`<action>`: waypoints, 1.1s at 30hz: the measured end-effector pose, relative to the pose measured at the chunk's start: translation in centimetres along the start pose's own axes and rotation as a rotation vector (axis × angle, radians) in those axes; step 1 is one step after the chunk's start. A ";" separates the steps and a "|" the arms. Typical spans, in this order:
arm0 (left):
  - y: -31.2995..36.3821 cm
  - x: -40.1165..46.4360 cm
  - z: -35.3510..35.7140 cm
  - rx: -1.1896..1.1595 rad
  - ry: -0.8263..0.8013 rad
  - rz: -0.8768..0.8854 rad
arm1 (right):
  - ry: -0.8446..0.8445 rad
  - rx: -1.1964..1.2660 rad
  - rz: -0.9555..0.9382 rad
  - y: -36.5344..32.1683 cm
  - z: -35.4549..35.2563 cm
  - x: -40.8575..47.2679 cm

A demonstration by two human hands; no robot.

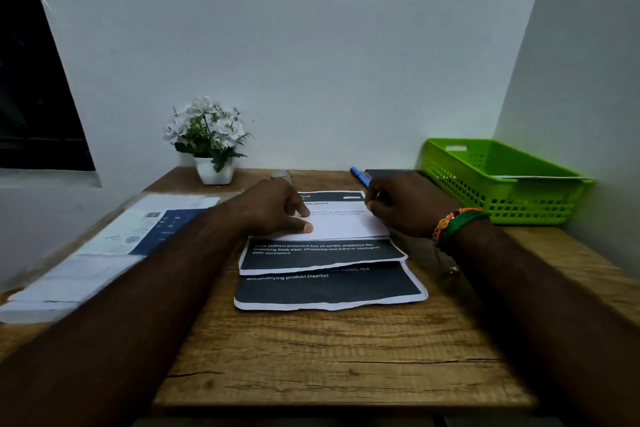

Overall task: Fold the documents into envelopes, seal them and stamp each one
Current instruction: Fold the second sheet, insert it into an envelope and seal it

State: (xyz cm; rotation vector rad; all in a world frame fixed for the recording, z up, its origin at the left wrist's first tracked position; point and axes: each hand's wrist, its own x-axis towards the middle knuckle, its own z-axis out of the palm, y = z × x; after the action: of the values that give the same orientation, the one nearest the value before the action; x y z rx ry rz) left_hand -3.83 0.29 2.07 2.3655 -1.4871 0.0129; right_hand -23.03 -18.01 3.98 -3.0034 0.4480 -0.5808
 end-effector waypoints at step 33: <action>1.2 -0.8 -0.7 0.251 0.054 -0.171 | -0.184 0.086 0.042 -0.5 2.0 0.8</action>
State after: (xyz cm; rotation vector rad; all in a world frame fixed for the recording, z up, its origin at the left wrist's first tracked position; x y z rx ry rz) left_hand -5.14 0.72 2.90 2.6603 -1.3208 0.2323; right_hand -21.40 -17.77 2.43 -2.9223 0.4598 -0.3086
